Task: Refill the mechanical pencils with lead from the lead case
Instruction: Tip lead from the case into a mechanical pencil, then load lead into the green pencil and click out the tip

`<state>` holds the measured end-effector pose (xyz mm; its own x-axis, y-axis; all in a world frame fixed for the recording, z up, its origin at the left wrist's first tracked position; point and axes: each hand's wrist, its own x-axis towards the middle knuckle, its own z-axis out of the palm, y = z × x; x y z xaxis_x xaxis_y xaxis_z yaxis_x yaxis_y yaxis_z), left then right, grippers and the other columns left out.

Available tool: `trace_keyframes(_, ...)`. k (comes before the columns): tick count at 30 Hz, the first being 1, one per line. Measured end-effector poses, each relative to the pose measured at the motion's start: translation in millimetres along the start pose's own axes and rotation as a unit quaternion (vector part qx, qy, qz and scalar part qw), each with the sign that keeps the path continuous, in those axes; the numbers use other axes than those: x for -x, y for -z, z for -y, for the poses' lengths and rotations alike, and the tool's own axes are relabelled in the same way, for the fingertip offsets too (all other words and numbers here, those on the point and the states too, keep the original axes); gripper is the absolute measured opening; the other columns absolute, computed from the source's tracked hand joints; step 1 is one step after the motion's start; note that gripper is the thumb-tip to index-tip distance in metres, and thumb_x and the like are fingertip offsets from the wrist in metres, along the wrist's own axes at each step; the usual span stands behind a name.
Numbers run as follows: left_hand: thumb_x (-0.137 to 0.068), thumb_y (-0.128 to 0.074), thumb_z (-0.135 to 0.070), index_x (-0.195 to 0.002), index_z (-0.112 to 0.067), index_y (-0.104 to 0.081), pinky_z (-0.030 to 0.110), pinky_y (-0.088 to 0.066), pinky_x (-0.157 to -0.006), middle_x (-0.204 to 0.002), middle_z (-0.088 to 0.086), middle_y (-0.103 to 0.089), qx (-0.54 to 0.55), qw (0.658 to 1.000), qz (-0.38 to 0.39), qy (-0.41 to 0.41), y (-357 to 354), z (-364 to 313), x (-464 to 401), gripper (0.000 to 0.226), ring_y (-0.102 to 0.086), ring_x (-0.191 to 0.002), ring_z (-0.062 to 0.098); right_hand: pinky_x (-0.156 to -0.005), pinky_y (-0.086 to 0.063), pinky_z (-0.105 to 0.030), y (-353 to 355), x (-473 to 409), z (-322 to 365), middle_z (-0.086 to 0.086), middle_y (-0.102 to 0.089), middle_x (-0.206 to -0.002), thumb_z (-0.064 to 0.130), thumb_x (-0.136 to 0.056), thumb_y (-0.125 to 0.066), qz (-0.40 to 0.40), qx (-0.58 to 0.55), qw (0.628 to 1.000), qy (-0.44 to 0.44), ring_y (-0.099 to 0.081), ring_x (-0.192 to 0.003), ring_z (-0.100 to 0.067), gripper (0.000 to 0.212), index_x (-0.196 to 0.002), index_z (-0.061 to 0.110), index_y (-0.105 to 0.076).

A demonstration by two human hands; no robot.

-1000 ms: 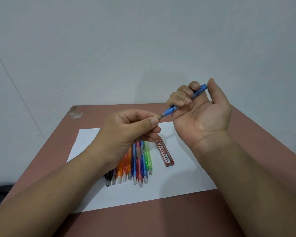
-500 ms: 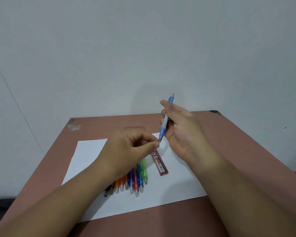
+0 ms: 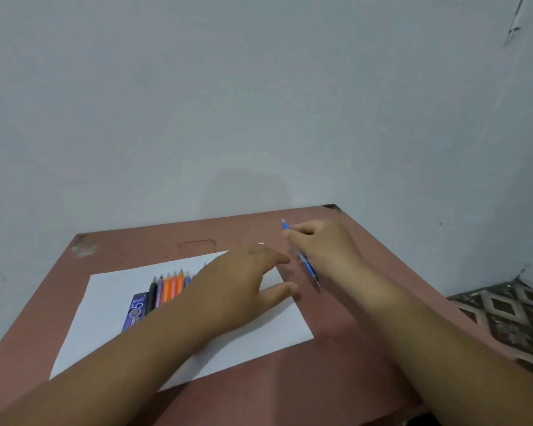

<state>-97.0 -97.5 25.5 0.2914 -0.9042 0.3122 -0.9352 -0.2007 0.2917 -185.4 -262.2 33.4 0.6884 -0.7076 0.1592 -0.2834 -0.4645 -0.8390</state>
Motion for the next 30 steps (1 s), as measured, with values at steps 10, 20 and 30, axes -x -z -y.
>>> trace_keyframes(10,-0.087,-0.047,-0.072,-0.095,-0.028,-0.054,0.031,-0.045,-0.073,-0.1,-0.012,-0.053,-0.032,0.996,0.077,0.021,-58,-62,-52,0.045,-0.05,-0.099,0.012,-0.071,-0.053,-0.033,75,6,-58,-0.001,-0.072,-0.077,0.034,-0.1,-0.056,-0.046,0.265,0.963,0.02,-0.065,-0.074,-0.019,0.036,-0.08,0.012,-0.077)
trace_keyframes(20,-0.092,-0.037,-0.072,-0.129,-0.022,-0.056,0.032,-0.037,-0.105,-0.138,-0.006,-0.051,-0.087,0.994,0.071,-0.004,-71,-64,-48,0.065,-0.042,-0.13,0.015,-0.074,-0.053,-0.041,82,6,-89,-0.012,-0.07,-0.081,0.028,-0.098,-0.056,-0.048,0.293,0.954,0.05,-0.064,-0.079,-0.026,0.033,-0.094,0.002,-0.074)
trace_keyframes(30,-0.09,-0.04,-0.075,-0.129,-0.027,-0.057,0.032,-0.04,-0.105,-0.137,-0.009,-0.053,-0.089,0.993,0.069,0.033,-31,-36,-25,0.064,-0.044,-0.127,0.011,-0.073,-0.049,-0.04,83,11,-87,-0.017,-0.063,-0.079,0.029,-0.096,-0.06,-0.07,0.312,0.946,0.062,-0.06,-0.079,-0.03,0.034,-0.087,-0.002,-0.07)
